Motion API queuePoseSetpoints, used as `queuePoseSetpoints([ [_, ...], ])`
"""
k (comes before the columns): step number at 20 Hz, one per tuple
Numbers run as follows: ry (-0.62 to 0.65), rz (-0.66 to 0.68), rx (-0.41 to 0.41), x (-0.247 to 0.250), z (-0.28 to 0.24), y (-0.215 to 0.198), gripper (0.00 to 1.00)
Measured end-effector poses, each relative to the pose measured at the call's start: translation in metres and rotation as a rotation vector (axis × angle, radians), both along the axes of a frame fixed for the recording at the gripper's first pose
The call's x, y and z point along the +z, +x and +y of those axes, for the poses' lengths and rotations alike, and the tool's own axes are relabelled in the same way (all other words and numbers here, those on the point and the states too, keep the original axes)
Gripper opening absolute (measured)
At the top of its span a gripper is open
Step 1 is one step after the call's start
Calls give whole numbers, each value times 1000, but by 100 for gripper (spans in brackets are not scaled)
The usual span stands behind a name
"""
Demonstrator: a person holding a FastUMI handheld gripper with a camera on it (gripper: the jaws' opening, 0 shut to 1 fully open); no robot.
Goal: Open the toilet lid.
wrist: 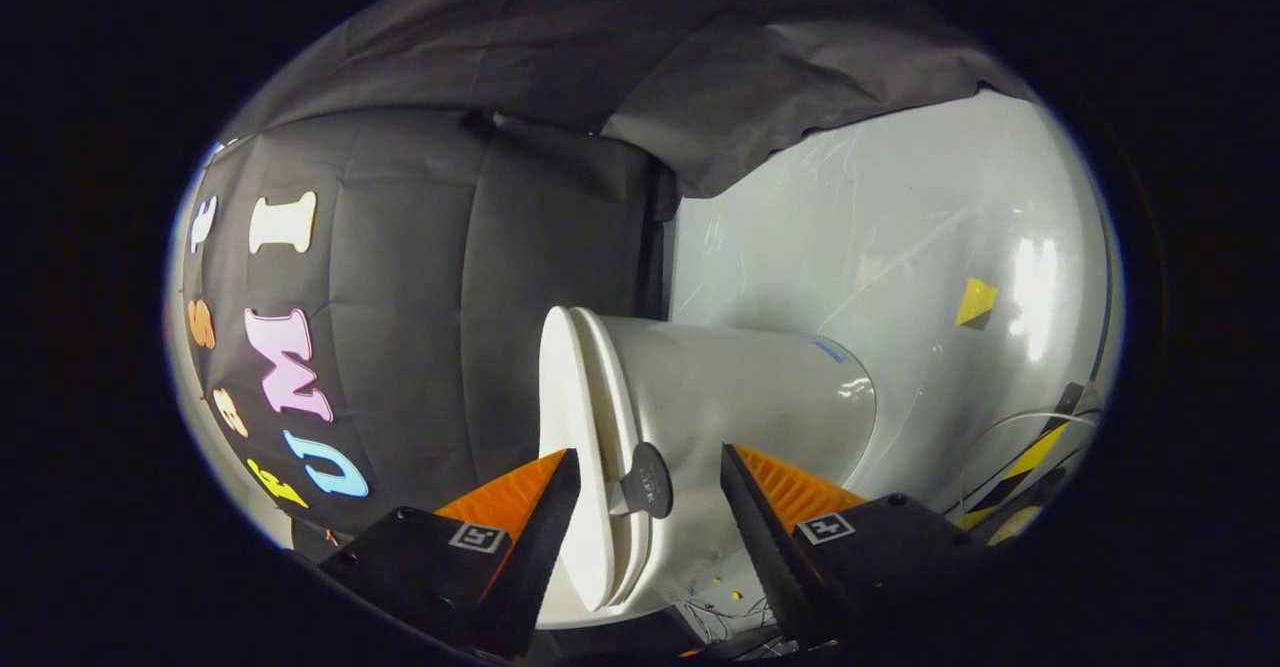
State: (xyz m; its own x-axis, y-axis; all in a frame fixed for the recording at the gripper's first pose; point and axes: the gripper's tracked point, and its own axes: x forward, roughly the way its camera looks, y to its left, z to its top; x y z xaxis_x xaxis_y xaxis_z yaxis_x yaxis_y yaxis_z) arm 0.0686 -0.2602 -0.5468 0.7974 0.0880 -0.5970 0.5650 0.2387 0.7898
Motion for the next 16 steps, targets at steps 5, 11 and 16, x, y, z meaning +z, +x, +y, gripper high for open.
queuePoseSetpoints([
  [5, 57, -35, 1, -9, 14, 6, 78],
  [11, 55, -84, -19, -6, 6, 11, 41],
  [16, 65, -103, -21, -6, 8, 17, 17],
])
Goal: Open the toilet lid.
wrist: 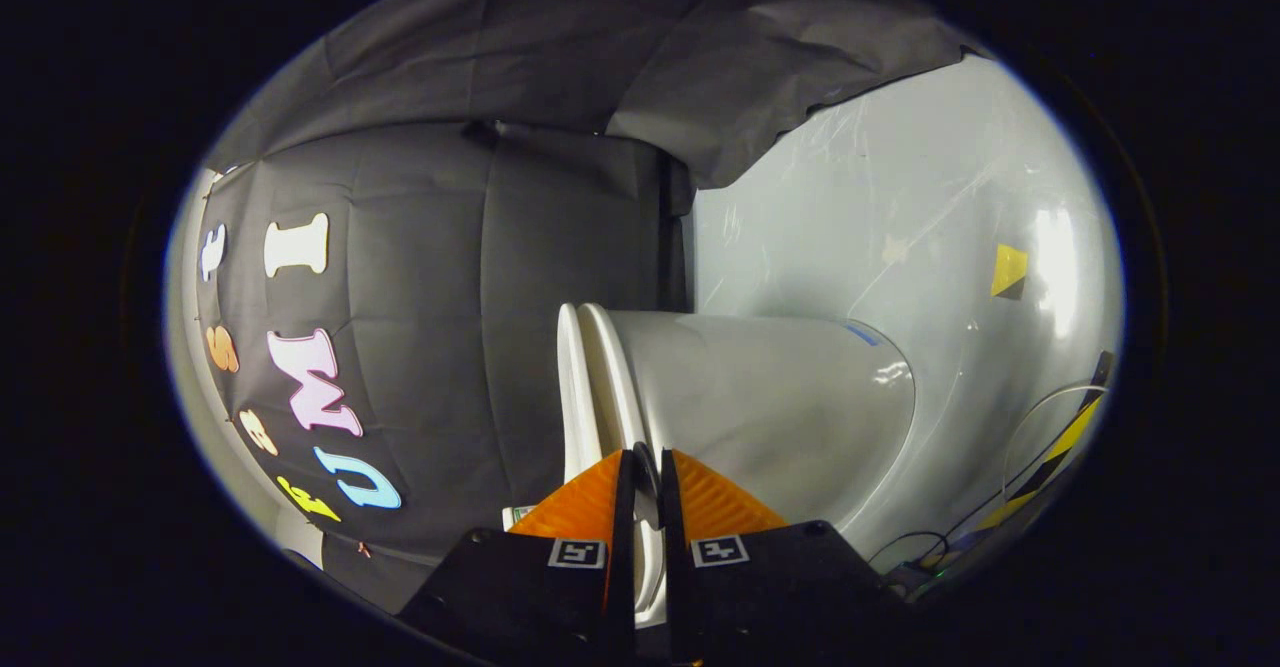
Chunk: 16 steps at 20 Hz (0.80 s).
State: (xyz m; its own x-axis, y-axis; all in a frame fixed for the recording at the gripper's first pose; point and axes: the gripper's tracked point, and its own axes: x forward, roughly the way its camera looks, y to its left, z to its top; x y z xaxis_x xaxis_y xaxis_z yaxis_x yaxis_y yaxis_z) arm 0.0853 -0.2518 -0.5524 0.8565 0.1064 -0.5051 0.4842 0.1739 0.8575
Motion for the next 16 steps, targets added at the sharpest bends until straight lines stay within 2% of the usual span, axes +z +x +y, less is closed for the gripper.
queuePoseSetpoints([
  [1, 8, -24, -16, 5, 7, -7, 15],
  [2, 18, -24, -10, -7, 1, 13, 5],
  [3, 22, -29, -16, 3, -3, 2, 4],
  [8, 22, -19, -17, 0, -2, 2, 5],
  [13, -161, 92, 74, 15, 7, 8, 5],
  [16, -270, 89, 115, 46, 11, 9, 5],
])
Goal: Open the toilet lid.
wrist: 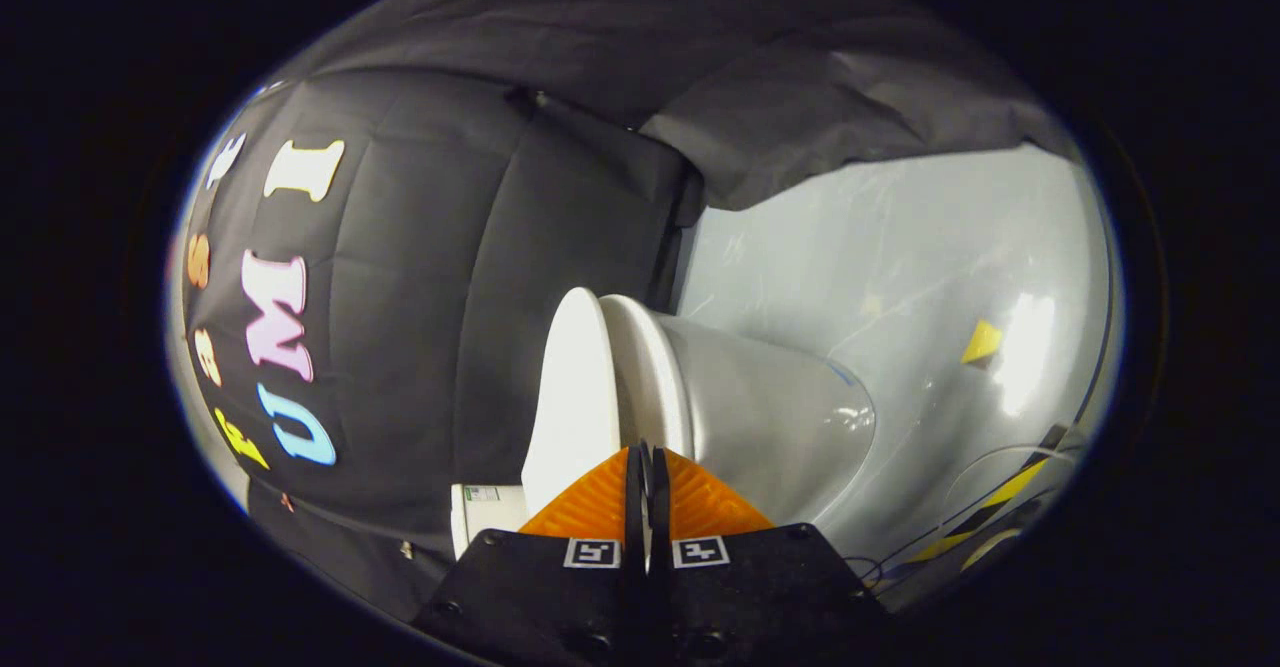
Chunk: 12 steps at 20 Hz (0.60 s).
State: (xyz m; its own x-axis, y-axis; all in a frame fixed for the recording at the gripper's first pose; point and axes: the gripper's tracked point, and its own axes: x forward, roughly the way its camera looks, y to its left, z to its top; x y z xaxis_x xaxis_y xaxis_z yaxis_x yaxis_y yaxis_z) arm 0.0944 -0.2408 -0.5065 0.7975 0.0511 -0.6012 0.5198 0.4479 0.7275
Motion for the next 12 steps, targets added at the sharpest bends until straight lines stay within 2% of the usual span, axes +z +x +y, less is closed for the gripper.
queuePoseSetpoints([
  [6, -188, -29, 42, 68, 29, 9, 5],
  [12, -408, -106, 149, 158, 97, 21, 5],
])
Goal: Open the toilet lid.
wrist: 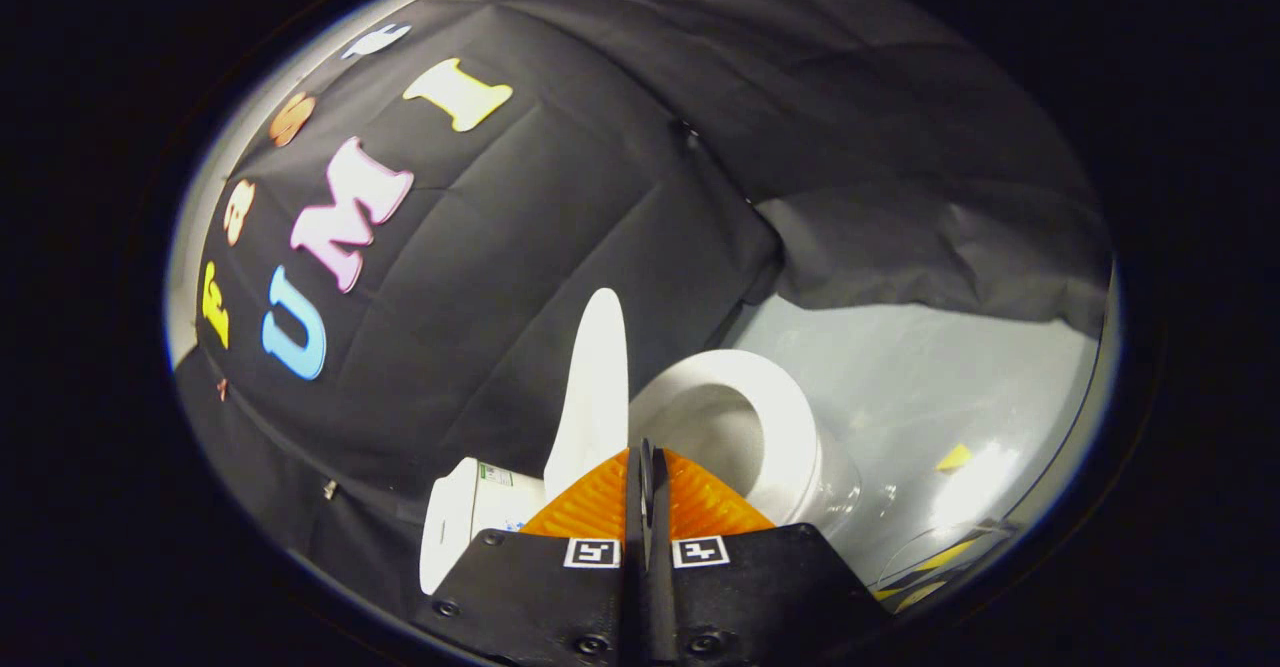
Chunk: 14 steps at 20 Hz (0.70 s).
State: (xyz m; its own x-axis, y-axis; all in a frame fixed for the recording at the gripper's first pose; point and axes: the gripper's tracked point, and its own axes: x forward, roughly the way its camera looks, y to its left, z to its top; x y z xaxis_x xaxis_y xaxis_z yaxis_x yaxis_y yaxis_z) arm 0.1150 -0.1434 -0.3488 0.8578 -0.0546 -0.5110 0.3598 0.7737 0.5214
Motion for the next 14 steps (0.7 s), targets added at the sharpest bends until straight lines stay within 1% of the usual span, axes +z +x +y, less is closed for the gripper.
queuePoseSetpoints([
  [2, -58, -30, 51, 28, 29, 3, 5],
  [5, -138, -32, 87, 52, 57, 7, 5],
  [9, -215, -51, 124, 73, 93, 6, 5],
  [14, -378, -62, 187, 97, 146, 11, 5],
])
